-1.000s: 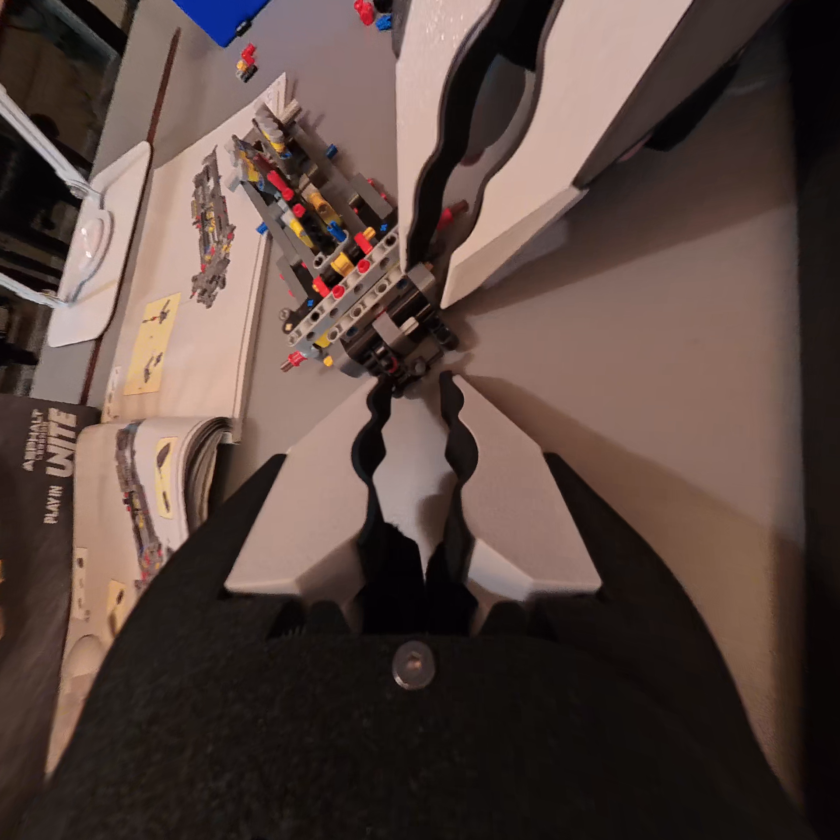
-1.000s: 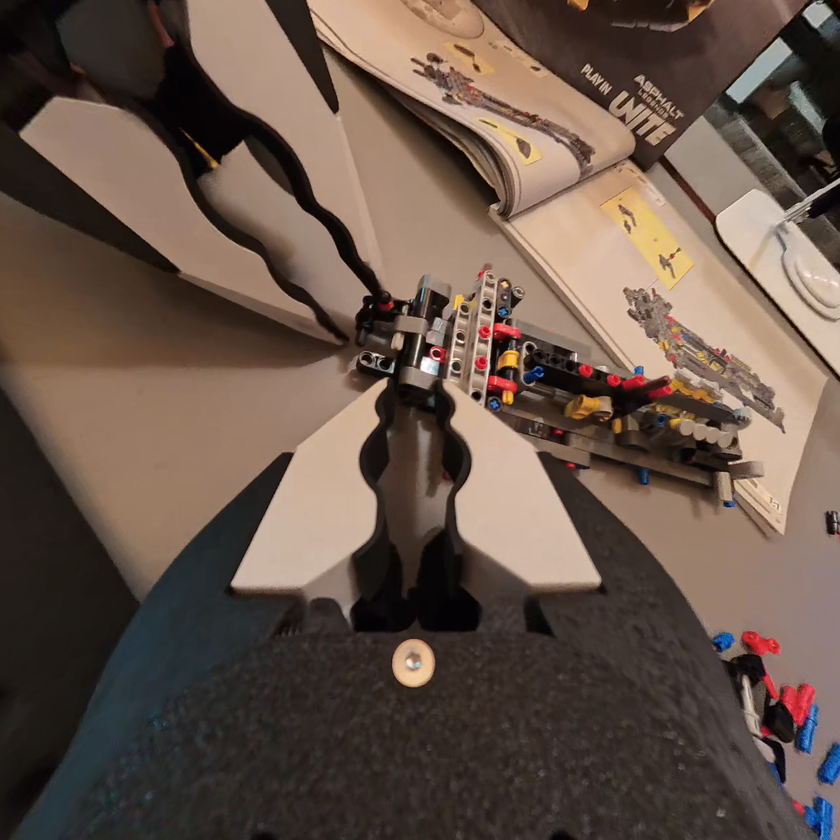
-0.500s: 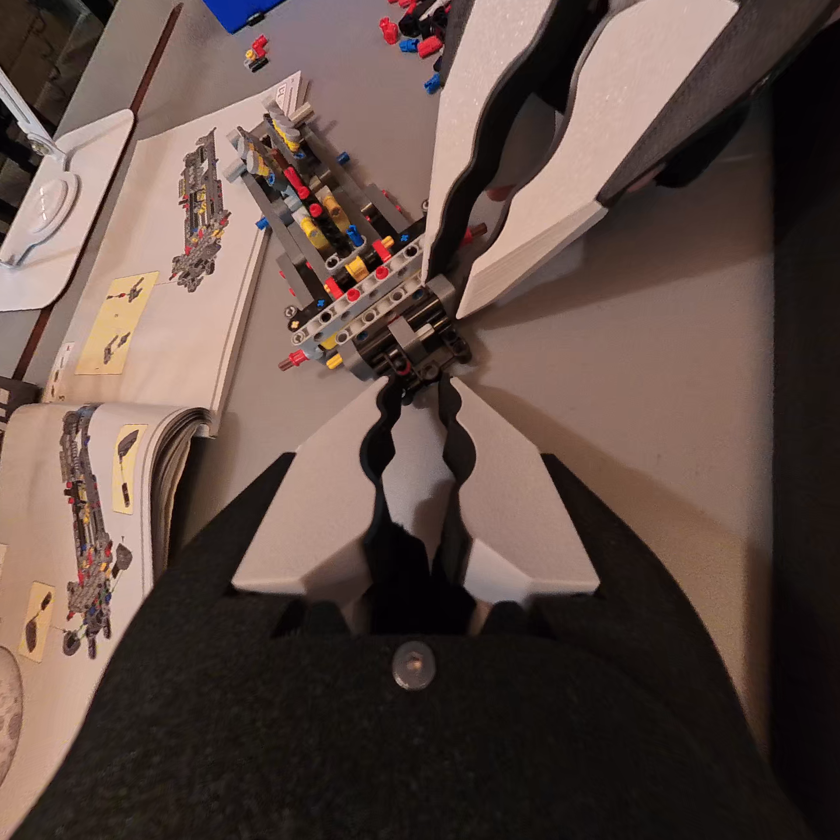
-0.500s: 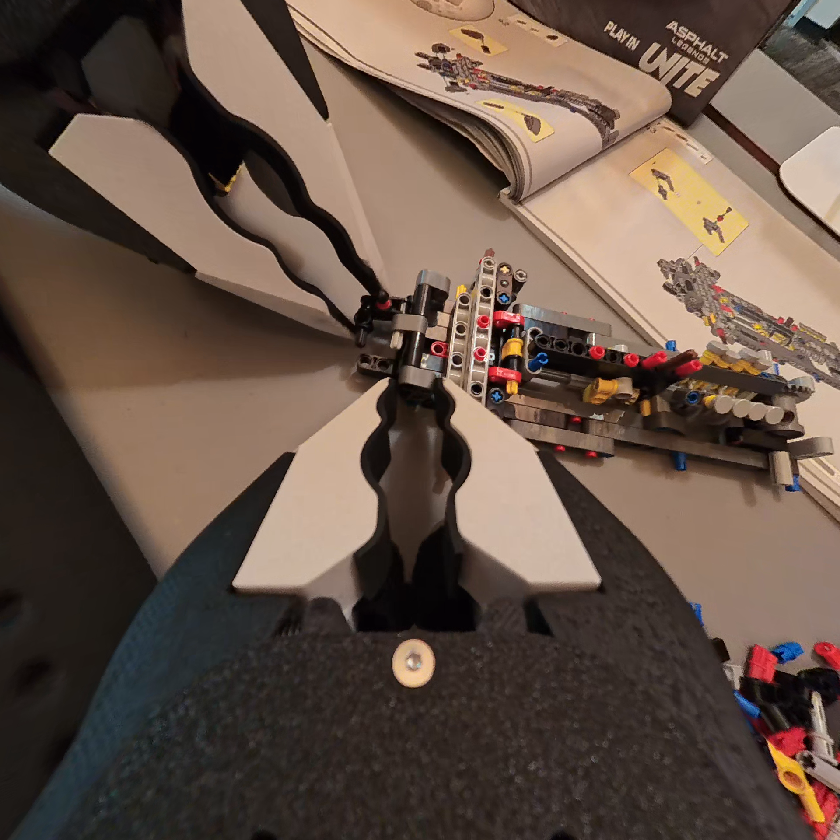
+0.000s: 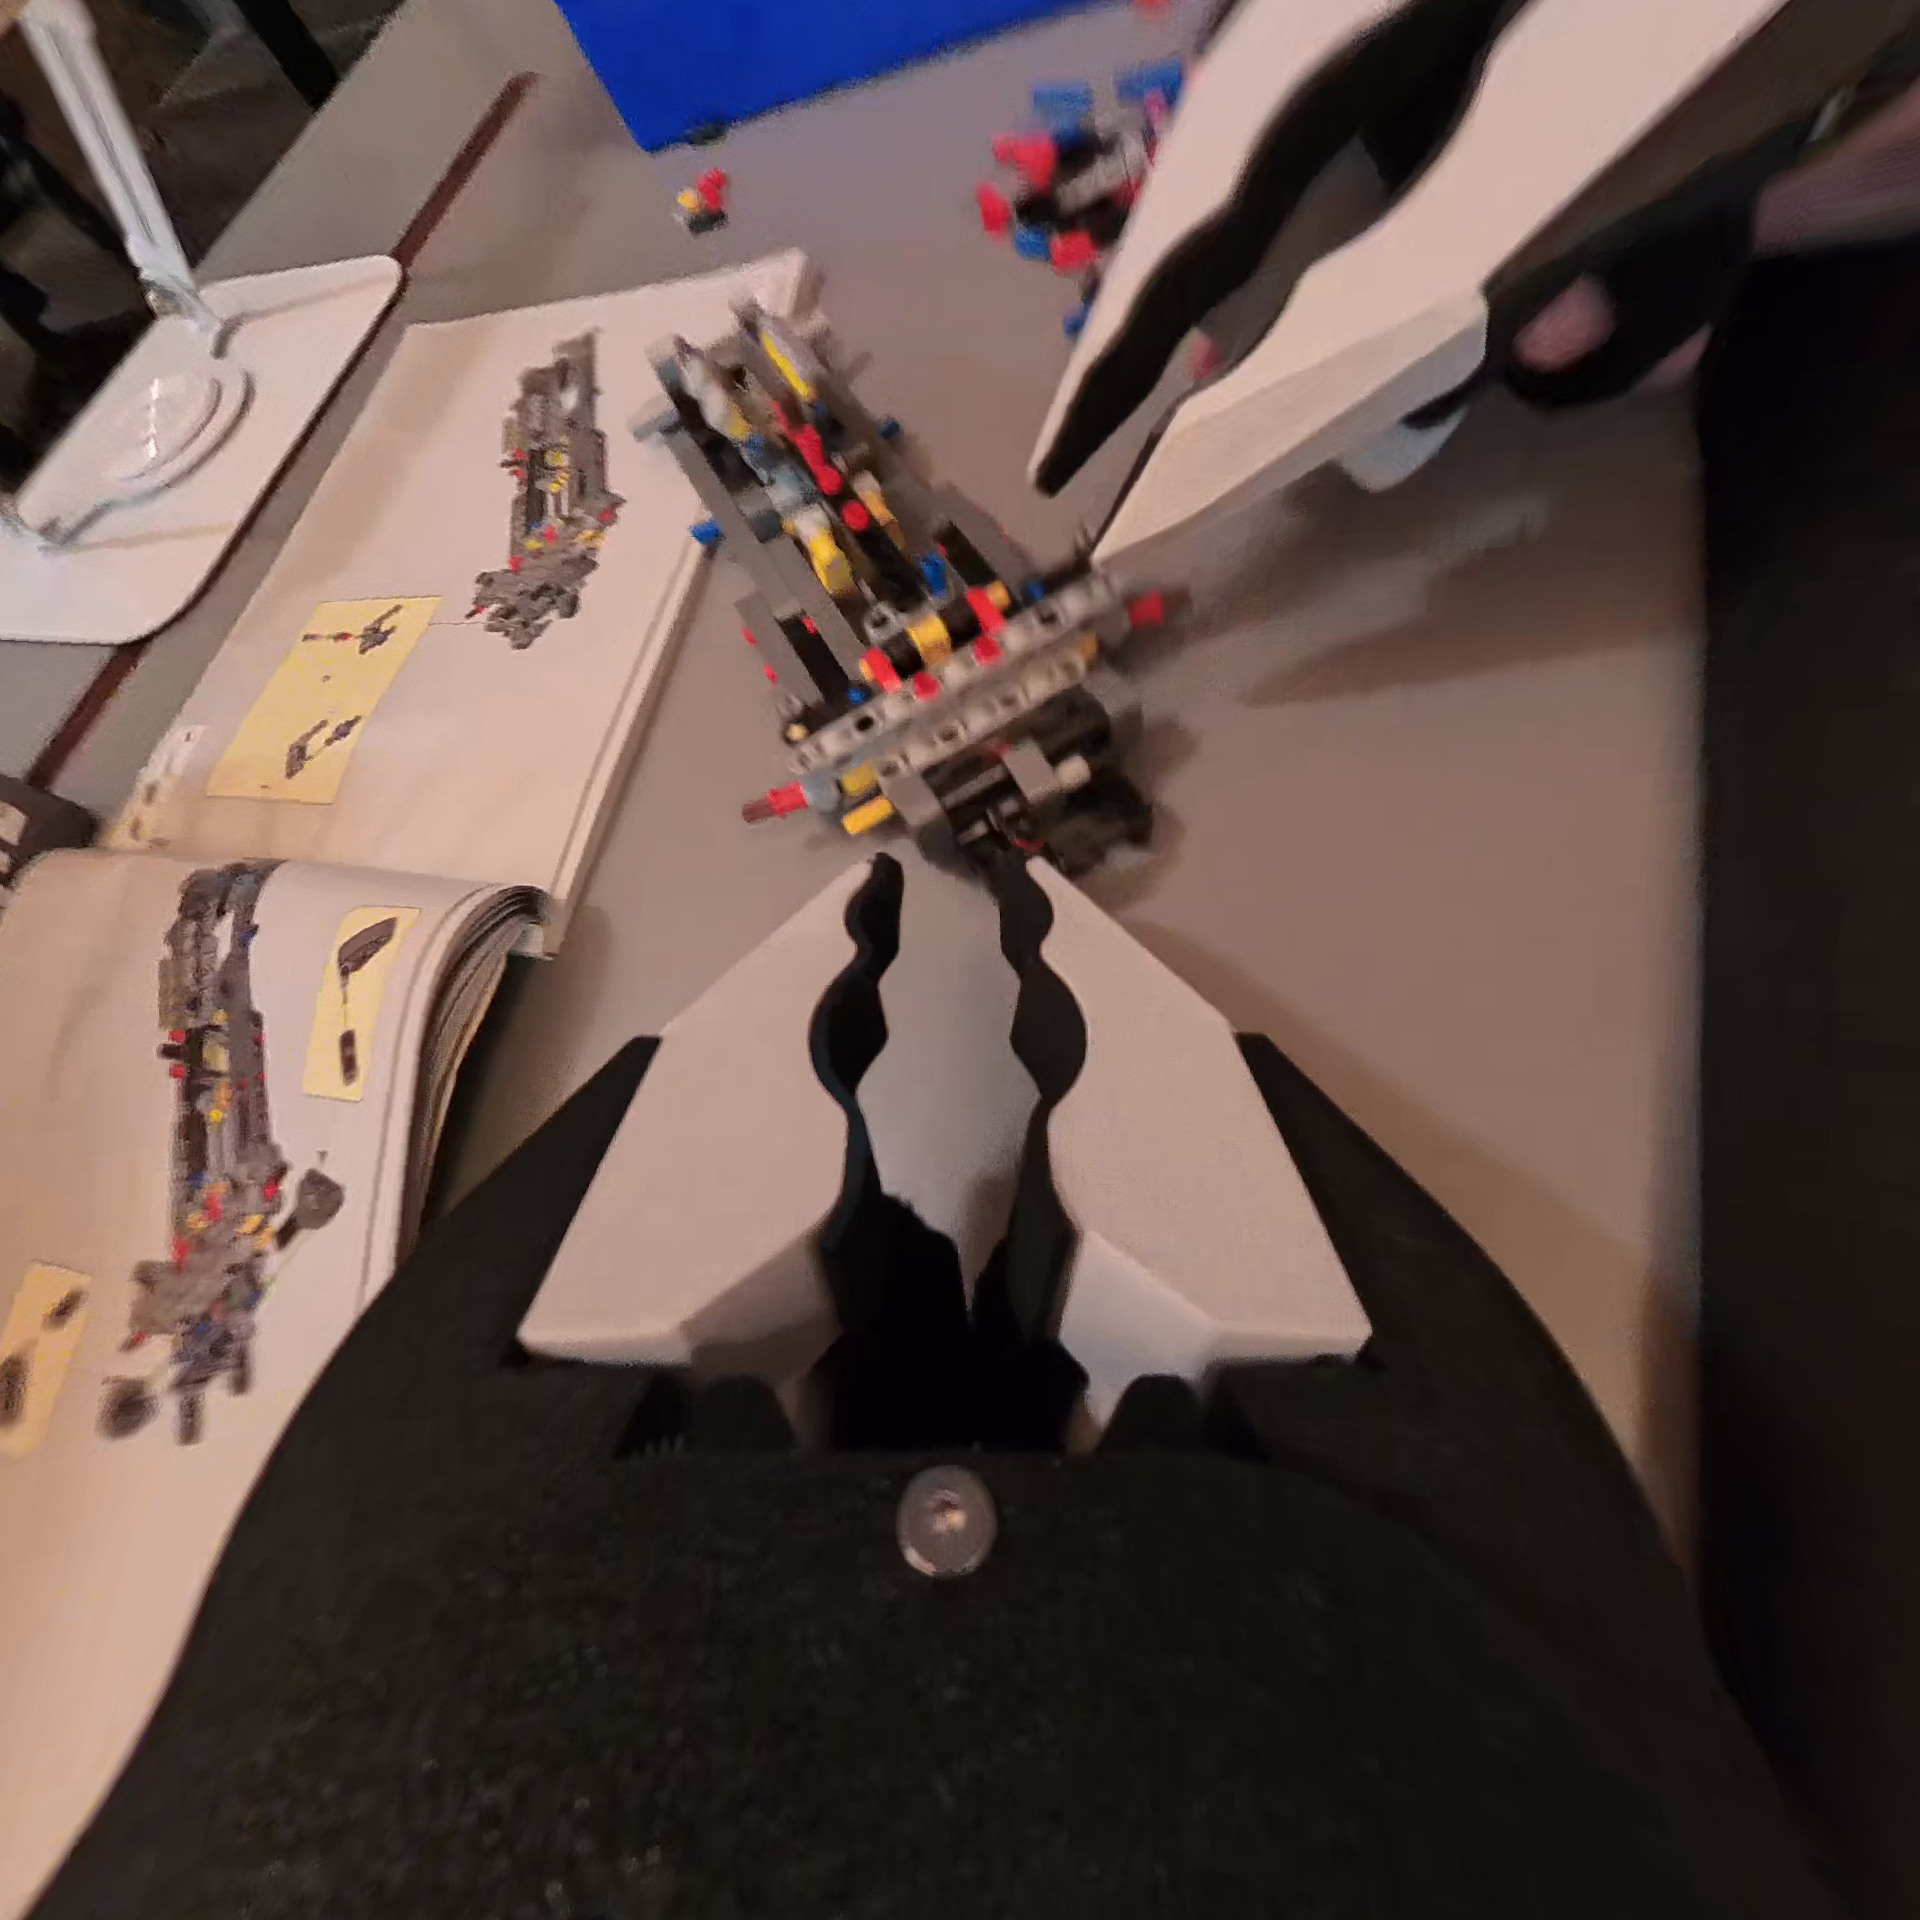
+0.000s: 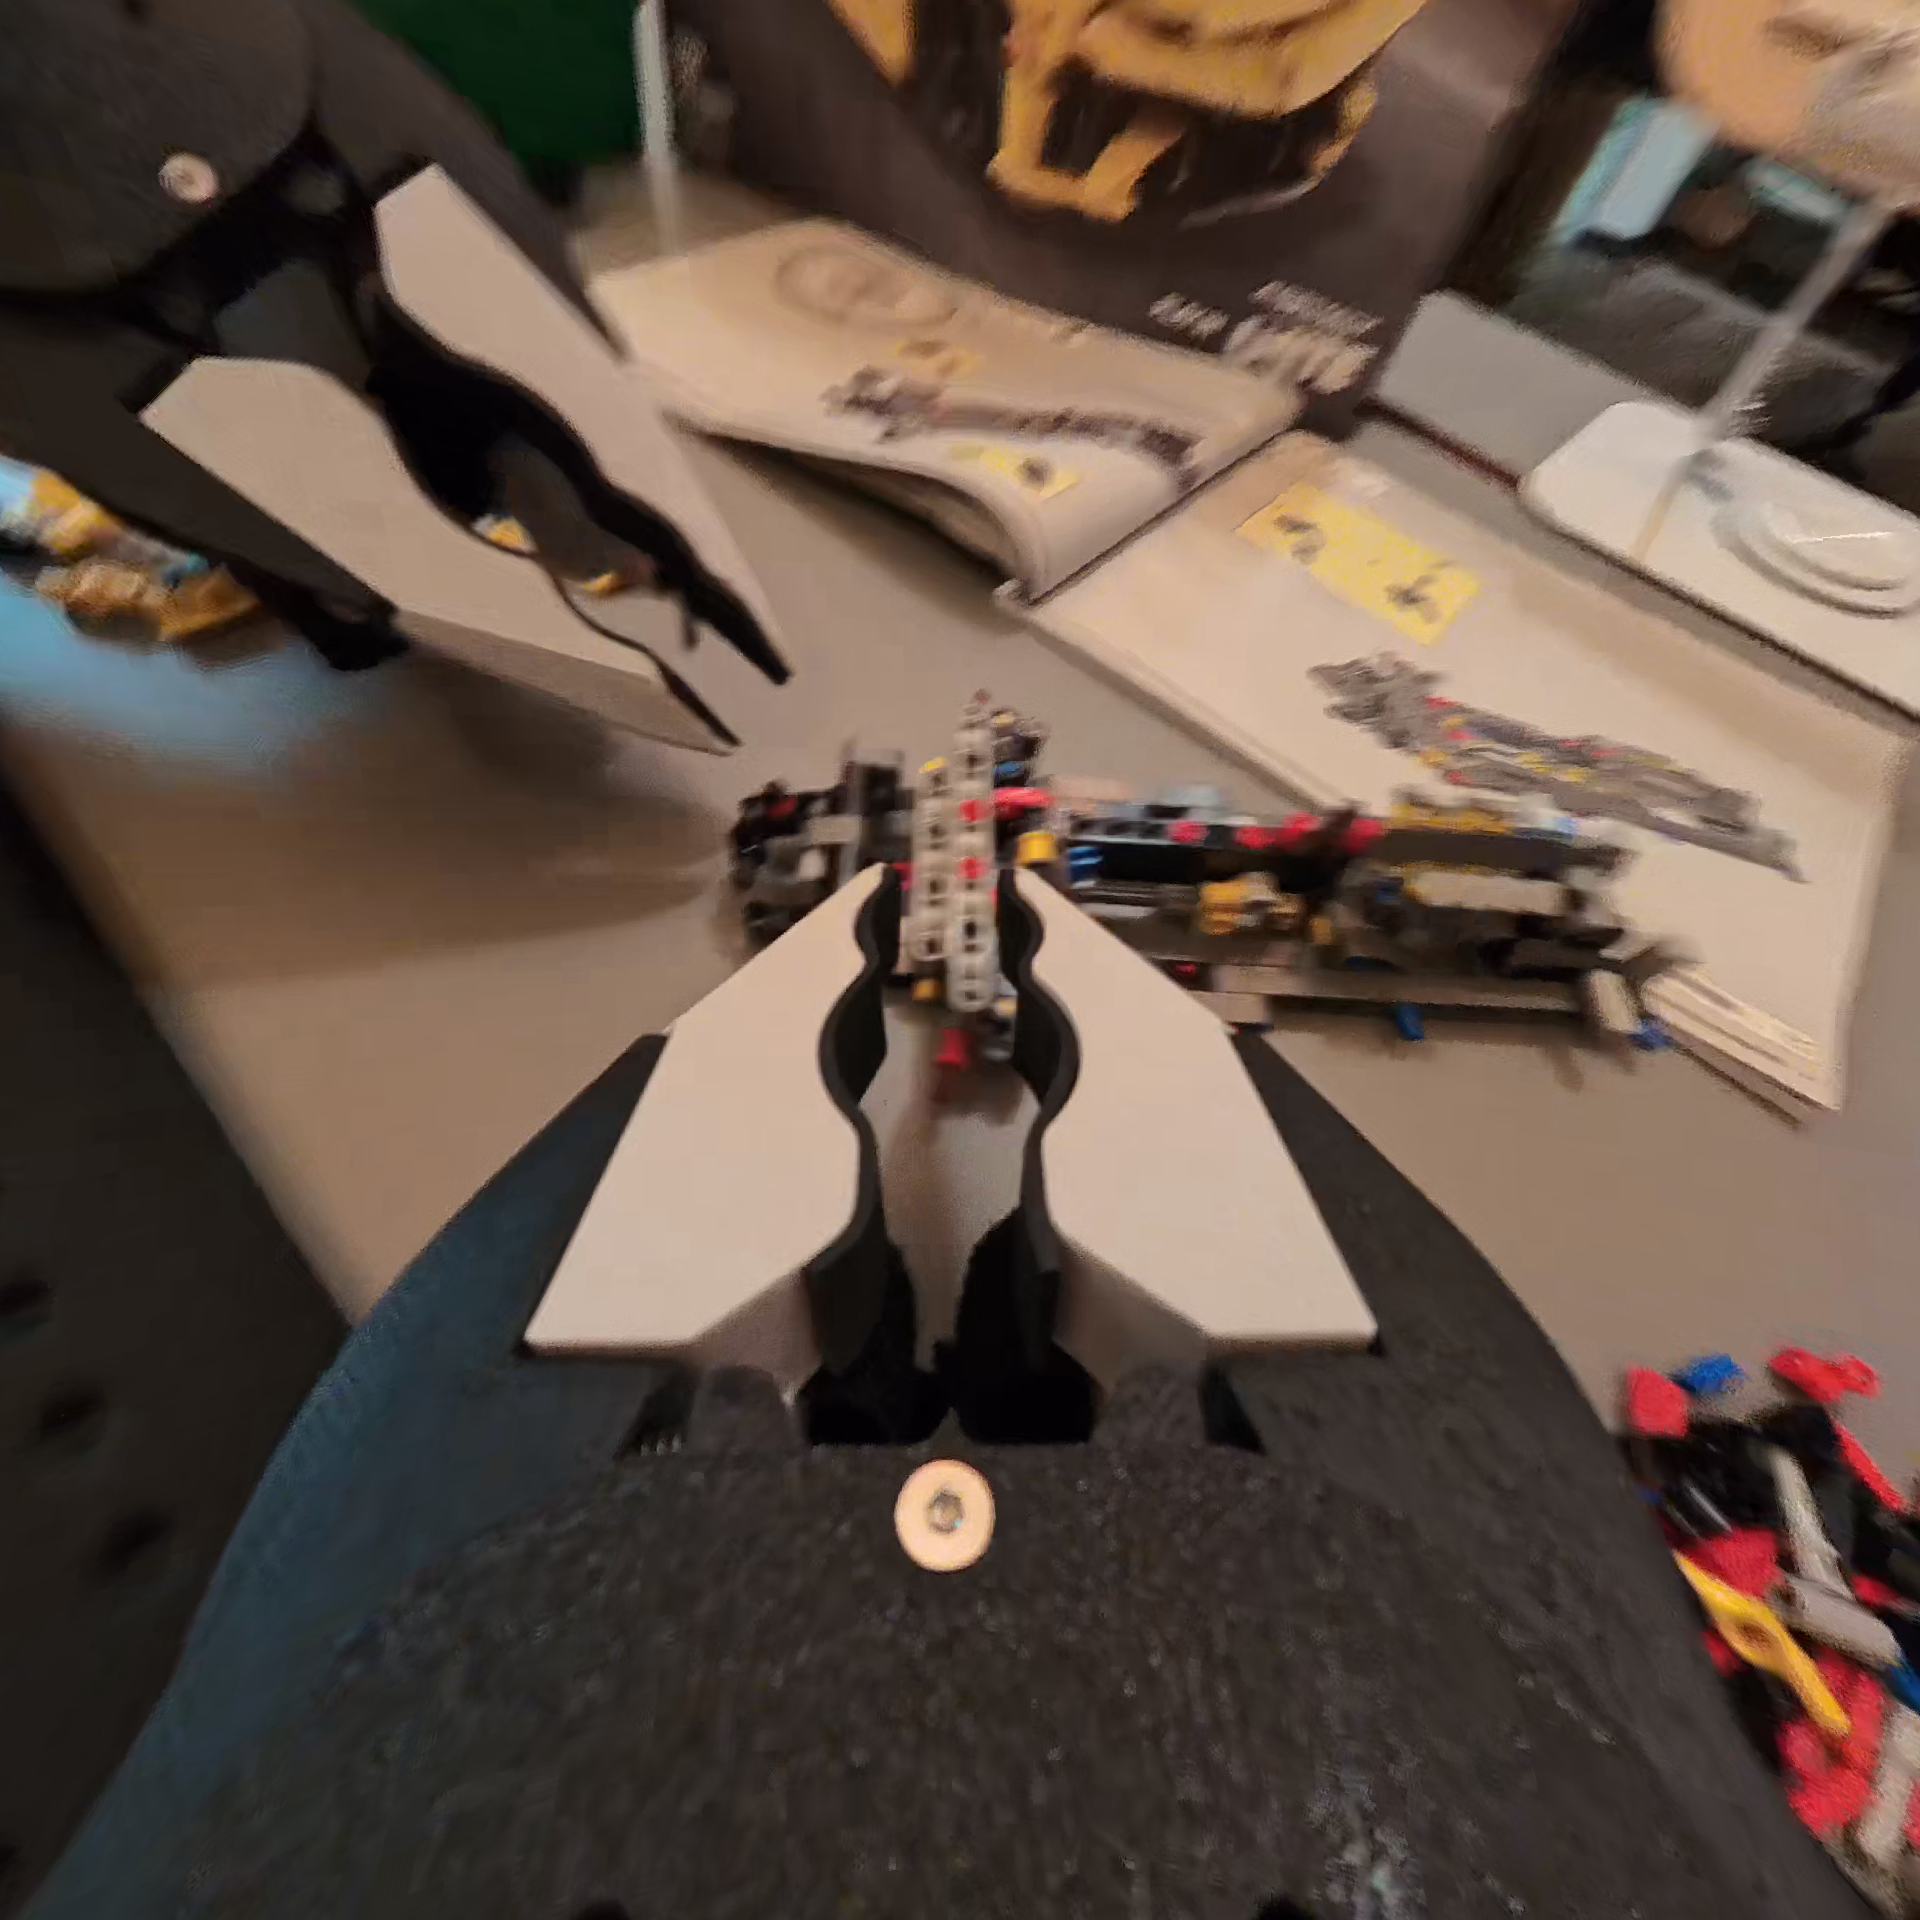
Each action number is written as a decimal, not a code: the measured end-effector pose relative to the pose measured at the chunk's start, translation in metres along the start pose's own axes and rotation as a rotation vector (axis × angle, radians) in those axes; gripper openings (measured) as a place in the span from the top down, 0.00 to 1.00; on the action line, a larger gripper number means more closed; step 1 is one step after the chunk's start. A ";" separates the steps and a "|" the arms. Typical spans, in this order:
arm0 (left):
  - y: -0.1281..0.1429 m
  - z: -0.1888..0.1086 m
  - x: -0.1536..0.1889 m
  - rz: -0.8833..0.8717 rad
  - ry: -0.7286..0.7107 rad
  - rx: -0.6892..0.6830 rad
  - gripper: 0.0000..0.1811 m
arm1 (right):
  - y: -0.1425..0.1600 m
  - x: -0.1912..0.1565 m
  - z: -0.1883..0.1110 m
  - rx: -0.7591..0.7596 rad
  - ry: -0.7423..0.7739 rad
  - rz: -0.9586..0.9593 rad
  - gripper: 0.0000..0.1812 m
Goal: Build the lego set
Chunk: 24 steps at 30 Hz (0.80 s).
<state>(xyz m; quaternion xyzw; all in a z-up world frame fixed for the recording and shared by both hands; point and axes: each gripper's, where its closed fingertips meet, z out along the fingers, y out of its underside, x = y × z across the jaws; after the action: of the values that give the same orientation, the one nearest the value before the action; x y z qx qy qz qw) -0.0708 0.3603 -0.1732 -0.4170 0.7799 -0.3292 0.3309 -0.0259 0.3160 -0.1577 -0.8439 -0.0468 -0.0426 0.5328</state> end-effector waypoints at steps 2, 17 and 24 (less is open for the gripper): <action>-0.017 0.000 -0.004 -0.146 0.075 0.049 0.87 | -0.005 0.034 -0.015 0.060 0.114 0.064 0.90; -0.129 0.202 -0.077 0.103 0.185 -0.387 0.69 | 0.025 0.122 -0.051 0.071 0.335 0.263 0.91; -0.120 0.192 -0.091 0.100 0.143 -0.431 0.74 | 0.026 0.119 -0.049 0.089 0.252 0.355 0.91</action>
<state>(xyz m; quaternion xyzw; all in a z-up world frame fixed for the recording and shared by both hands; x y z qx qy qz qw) 0.1728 0.3411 -0.1647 -0.4145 0.8734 -0.1668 0.1940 0.0945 0.2648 -0.1460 -0.8026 0.1675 -0.0514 0.5702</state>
